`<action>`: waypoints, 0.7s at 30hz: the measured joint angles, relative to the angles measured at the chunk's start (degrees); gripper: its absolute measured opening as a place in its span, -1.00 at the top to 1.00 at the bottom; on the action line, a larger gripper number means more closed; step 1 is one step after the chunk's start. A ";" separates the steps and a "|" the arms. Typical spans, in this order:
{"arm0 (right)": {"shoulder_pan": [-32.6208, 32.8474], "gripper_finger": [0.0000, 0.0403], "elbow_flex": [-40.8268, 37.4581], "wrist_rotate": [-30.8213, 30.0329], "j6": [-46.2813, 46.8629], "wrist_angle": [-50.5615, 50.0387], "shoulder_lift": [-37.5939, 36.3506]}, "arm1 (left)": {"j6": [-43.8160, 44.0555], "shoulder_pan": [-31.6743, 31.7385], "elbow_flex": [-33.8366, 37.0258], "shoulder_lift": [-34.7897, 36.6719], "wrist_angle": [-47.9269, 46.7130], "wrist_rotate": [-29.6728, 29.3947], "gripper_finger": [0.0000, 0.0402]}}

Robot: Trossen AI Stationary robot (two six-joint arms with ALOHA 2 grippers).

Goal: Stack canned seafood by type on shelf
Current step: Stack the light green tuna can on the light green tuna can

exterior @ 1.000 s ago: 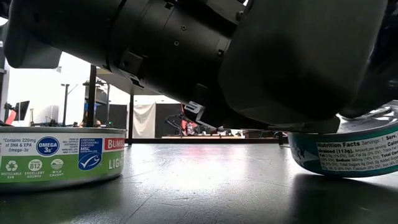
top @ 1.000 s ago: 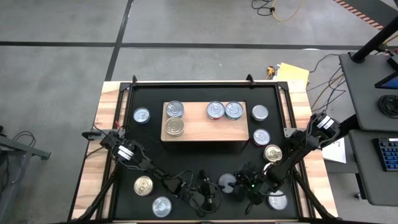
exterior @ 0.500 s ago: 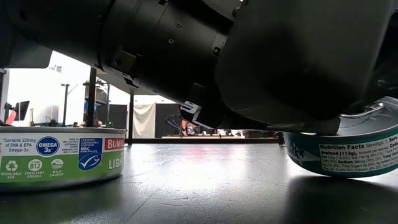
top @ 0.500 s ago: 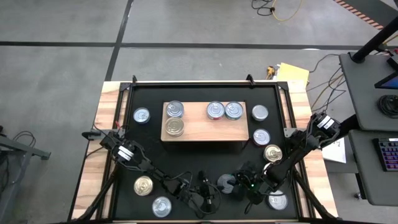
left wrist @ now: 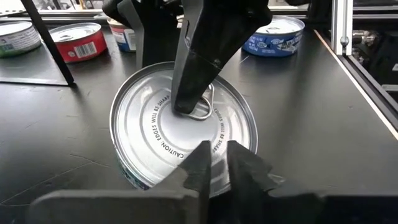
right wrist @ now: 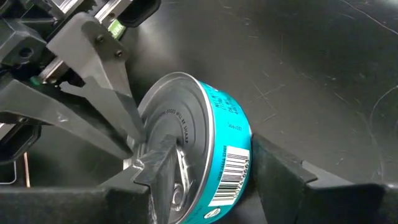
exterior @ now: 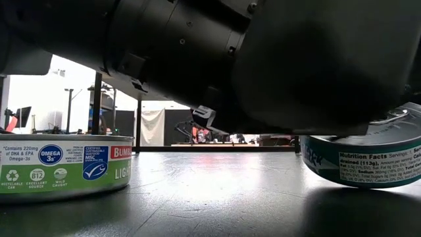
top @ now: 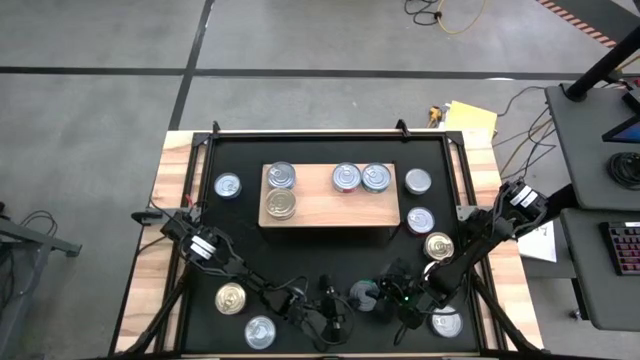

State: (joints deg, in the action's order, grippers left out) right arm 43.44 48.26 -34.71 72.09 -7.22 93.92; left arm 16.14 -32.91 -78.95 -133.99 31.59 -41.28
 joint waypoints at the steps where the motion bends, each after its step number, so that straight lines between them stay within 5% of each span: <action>1: 0.01 0.14 0.00 0.03 -0.10 -0.02 -0.05 | 0.13 -0.04 -0.27 0.00 0.00 -0.10 0.70; 10: 0.17 0.15 0.05 0.64 -1.22 -1.40 -0.83 | -7.01 -0.87 -4.09 0.61 -1.07 -0.57 0.26; 21: 0.28 0.17 0.07 -0.61 -5.94 -3.41 -2.63 | -5.65 -1.05 -4.13 6.11 -9.51 -0.20 0.21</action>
State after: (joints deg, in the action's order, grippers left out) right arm 43.72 48.33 -35.31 66.15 -10.63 91.29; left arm 10.48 -33.96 -83.08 -127.88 22.08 -41.47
